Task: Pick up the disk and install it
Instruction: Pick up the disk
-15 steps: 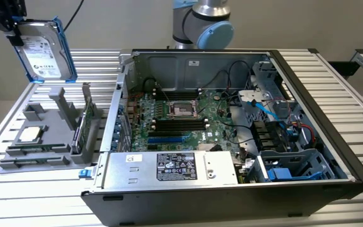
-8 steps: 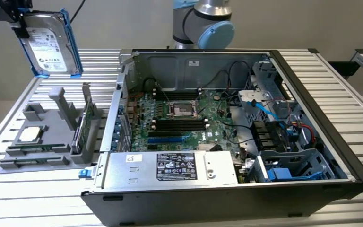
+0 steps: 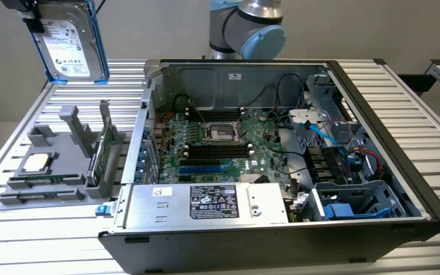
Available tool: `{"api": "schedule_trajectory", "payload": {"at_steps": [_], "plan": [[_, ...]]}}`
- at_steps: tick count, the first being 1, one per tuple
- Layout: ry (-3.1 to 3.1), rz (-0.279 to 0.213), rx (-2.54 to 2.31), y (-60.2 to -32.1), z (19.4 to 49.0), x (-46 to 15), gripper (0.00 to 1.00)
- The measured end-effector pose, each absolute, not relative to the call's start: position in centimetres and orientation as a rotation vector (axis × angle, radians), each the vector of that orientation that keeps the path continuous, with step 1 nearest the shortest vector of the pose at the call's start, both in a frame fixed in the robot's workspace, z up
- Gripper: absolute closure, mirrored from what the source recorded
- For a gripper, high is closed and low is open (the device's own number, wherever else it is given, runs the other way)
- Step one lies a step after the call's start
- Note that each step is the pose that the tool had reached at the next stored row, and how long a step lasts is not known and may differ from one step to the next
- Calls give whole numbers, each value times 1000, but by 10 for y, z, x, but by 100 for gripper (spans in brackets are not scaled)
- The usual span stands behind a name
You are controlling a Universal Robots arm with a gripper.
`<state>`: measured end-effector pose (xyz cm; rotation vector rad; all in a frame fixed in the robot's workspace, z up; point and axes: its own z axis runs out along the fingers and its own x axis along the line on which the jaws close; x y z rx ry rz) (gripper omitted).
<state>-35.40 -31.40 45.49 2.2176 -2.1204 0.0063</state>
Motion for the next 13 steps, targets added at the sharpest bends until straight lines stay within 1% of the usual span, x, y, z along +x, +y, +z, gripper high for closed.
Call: {"api": "schedule_trajectory", "payload": {"at_steps": [13], "plan": [[-2088, -15, 2229, -314, 483, -306, 67]]}}
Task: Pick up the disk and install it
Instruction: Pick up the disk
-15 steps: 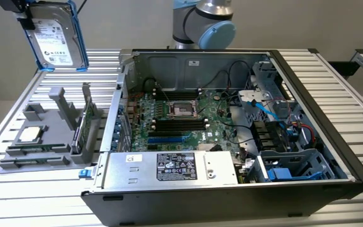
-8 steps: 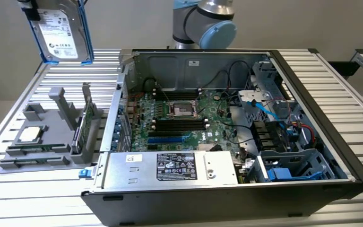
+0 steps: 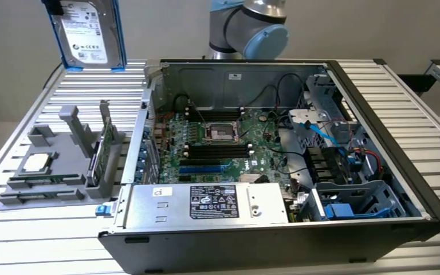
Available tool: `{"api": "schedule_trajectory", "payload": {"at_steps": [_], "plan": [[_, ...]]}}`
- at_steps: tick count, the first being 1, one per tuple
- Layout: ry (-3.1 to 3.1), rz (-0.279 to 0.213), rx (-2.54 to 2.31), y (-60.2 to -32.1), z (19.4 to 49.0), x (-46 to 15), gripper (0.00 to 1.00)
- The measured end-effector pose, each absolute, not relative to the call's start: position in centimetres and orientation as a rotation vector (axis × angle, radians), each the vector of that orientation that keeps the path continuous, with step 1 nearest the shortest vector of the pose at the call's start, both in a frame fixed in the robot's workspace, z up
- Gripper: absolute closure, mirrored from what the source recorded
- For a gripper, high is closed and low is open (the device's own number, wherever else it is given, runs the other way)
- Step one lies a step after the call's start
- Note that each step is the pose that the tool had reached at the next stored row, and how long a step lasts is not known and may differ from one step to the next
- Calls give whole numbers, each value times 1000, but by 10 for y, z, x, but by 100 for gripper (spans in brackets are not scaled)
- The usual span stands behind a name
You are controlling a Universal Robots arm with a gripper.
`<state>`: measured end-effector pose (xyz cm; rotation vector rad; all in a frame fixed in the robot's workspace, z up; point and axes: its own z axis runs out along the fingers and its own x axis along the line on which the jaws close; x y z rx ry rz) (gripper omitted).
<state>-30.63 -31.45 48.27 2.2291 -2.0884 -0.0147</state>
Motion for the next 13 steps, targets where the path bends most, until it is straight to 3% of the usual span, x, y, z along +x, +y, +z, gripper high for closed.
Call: {"api": "schedule_trajectory", "payload": {"at_steps": [13], "plan": [[-2082, -28, 2224, -315, 491, -247, 67]]}}
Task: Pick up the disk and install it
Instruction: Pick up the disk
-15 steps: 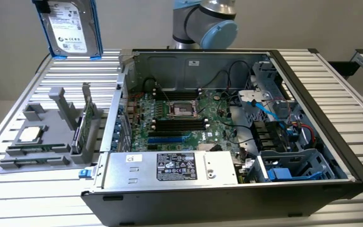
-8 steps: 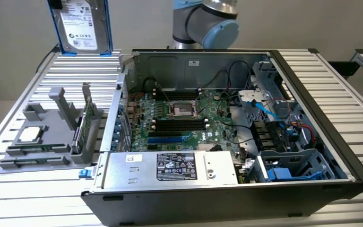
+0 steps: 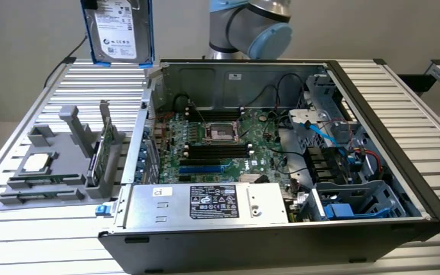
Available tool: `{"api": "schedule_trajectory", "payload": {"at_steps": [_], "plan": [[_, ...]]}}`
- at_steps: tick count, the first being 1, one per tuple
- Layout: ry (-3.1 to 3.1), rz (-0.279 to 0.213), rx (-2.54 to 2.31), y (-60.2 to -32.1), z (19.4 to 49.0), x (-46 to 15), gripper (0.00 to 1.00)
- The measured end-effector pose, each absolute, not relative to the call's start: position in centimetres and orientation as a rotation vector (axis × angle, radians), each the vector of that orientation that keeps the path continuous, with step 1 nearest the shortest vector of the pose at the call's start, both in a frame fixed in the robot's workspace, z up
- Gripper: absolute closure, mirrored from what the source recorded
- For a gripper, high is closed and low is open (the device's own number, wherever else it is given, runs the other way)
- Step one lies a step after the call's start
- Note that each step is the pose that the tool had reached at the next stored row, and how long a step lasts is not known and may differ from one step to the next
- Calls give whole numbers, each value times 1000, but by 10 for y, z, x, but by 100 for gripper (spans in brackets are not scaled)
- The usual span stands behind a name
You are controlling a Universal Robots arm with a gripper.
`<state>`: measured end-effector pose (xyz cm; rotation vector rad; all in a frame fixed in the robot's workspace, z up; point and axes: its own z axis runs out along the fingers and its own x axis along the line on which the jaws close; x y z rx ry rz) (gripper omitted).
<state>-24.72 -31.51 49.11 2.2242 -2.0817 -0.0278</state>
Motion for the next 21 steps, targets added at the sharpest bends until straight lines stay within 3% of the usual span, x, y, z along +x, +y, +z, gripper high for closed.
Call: {"api": "schedule_trajectory", "payload": {"at_steps": [21], "plan": [[-2076, -40, 2219, -319, 505, -152, 67]]}}
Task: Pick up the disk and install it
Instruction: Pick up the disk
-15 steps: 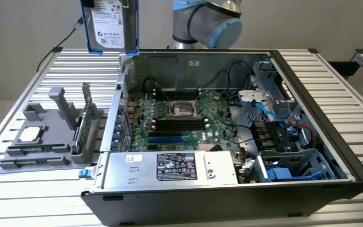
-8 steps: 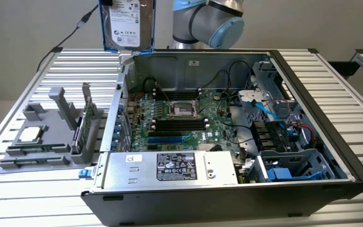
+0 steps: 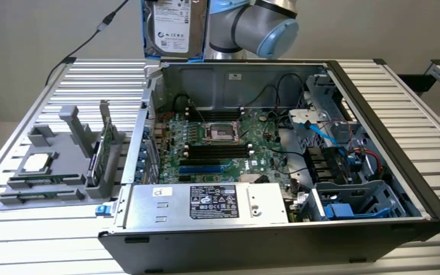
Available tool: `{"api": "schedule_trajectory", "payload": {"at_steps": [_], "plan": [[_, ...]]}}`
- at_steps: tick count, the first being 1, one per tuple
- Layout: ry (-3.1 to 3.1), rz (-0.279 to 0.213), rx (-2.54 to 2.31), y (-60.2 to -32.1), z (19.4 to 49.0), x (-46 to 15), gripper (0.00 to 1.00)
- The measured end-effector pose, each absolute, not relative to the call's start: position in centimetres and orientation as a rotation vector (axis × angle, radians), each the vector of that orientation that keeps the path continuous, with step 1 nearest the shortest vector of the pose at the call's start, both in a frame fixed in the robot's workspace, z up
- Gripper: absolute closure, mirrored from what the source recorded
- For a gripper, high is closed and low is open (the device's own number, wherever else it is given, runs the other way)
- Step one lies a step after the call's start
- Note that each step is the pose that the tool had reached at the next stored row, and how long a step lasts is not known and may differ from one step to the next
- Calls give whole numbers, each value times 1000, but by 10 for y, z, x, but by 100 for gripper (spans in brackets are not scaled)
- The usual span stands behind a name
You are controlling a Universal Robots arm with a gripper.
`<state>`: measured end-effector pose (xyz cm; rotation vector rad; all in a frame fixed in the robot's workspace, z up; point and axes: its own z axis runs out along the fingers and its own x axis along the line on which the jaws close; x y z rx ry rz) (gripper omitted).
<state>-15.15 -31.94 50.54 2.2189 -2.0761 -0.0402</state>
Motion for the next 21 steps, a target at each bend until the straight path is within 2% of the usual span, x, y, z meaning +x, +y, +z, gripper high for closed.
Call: {"api": "schedule_trajectory", "payload": {"at_steps": [21], "plan": [[-2088, -75, 2236, -345, 519, -61, 67]]}}
